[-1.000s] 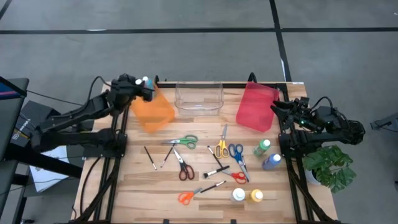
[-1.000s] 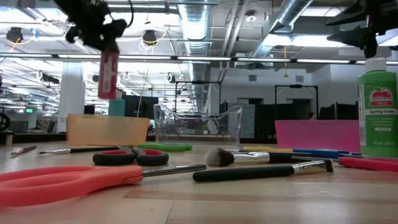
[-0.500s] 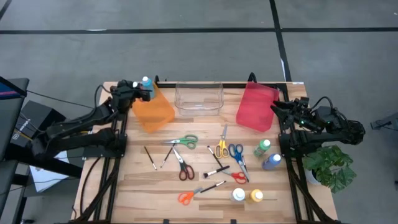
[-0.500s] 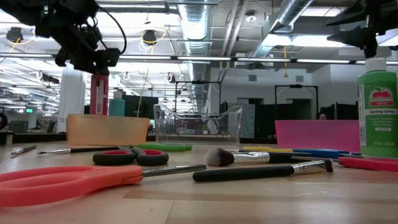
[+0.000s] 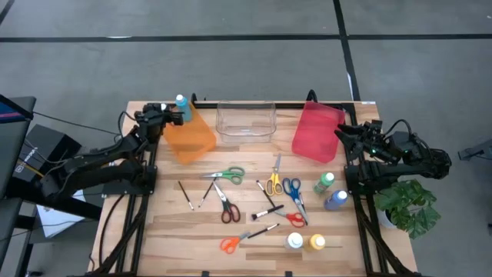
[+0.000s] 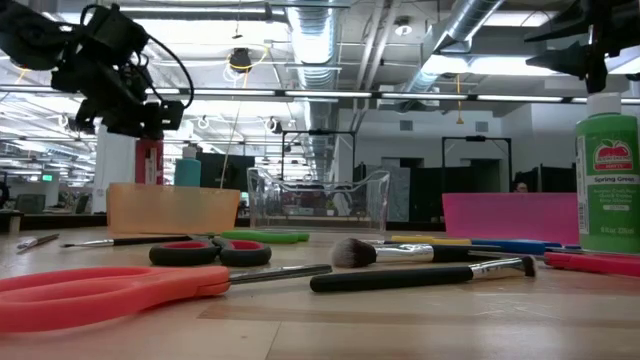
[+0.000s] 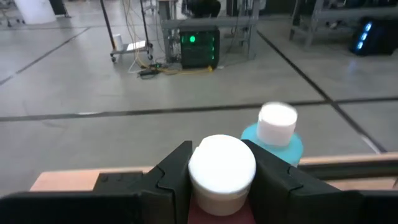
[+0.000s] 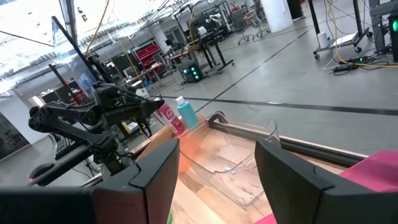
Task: Pick & Place Paint Supplies
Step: Put the red paint bottle into the orange bin
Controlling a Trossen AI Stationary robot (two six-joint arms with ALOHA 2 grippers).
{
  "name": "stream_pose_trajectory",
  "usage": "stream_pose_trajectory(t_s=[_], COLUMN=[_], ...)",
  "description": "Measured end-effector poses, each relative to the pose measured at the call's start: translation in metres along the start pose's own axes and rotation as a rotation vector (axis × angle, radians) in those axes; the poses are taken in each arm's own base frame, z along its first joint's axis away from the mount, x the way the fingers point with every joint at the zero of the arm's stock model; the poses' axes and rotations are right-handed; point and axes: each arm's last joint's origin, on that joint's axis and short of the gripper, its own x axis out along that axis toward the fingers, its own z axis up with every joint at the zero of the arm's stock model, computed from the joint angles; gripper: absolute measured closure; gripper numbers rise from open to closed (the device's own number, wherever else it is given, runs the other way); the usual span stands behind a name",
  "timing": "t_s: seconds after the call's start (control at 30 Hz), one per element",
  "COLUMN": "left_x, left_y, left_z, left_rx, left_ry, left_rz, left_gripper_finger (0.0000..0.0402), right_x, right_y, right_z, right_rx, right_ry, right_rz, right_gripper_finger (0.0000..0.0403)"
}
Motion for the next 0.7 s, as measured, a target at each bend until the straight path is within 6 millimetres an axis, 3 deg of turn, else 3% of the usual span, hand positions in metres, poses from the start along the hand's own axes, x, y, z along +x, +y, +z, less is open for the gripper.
stream_pose_trajectory(t_s=[0.7], left_x=[0.028], left_y=[-0.021], left_z=[-0.018], left_rx=[0.012], left_ry=[0.026], left_rz=[0.056], left_gripper_finger=[0.0289], right_x=[0.0], right_y=[-0.001], right_z=[0.001], right_rx=[0.008], right_ry=[-0.02], right_rz=[-0.04], right_gripper_finger=[0.0193])
